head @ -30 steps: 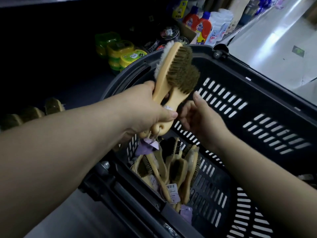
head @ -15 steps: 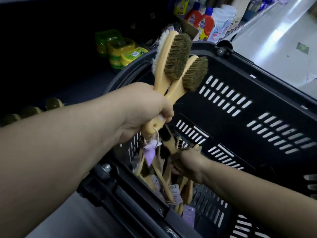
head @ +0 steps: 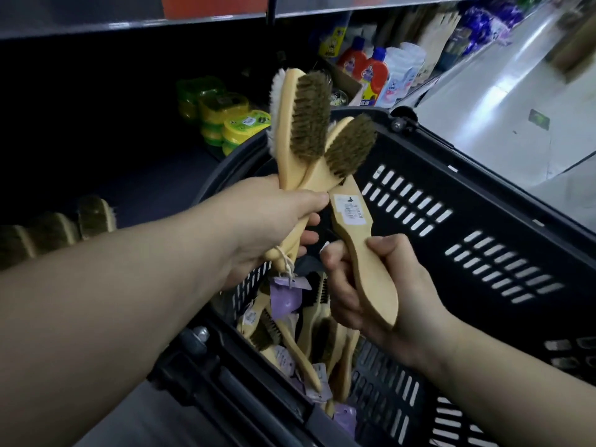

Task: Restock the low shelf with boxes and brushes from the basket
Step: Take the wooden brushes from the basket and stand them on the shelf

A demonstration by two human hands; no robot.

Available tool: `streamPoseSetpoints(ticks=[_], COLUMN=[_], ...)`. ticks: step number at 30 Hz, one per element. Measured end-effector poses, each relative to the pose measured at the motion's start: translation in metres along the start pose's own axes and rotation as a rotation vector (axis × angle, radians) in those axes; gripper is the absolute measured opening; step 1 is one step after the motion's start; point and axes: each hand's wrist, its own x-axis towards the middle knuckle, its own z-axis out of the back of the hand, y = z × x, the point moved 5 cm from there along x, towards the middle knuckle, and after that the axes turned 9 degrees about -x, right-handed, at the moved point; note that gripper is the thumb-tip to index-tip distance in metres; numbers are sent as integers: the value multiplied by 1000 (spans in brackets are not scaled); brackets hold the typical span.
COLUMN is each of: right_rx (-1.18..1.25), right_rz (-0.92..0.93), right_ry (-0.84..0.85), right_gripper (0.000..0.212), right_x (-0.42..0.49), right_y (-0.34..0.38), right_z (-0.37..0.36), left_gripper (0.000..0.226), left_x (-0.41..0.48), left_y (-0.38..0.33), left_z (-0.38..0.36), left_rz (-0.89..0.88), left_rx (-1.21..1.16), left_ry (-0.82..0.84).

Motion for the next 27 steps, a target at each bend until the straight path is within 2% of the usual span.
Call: streamPoseSetpoints(ticks=[3, 6, 9, 11, 13, 15, 17, 20, 22, 24, 26, 27], right_rx=[-107, -215, -456, -604, -622, -595, -720, -1357, -1596, -1707, -1676, -1541], right_rz=[54, 9, 42, 93, 102, 33, -122, -399, -565, -612, -650, -667], right_ry=[5, 68, 102, 119, 173, 177, 126, 101, 118, 178, 229, 200], right_gripper=[46, 46, 47, 42, 37, 35, 33, 23, 38, 50, 36, 26], right_x=[7, 13, 17, 20, 22, 25, 33, 46, 47, 48, 47, 44], right_y=[-1, -5, 0, 7, 10, 4, -23, -92, -132, -157, -158, -150], right_z=[-2, -2, 3, 7, 12, 23, 40, 66, 69, 65, 62, 63], left_gripper=[16, 22, 23, 39, 64, 72, 68, 58, 38, 15, 13, 16], left_x=[-2, -3, -3, -2, -1, 0, 1, 3, 5, 0, 0, 0], left_y=[1, 2, 0, -2, -4, -4, -5, -5, -1, -2, -2, -2], left_z=[-2, -3, 0, 4, 4, 4, 5, 7, 9, 7, 6, 6], left_rz=[20, 9, -38, -71, -90, -98, -111, -137, -150, -148, -159, -171], left_rx=[1, 35, 77, 170, 311, 326, 318, 305, 254, 134, 88, 70], left_ry=[69, 131, 128, 82, 52, 42, 27, 24, 29, 25, 19, 17])
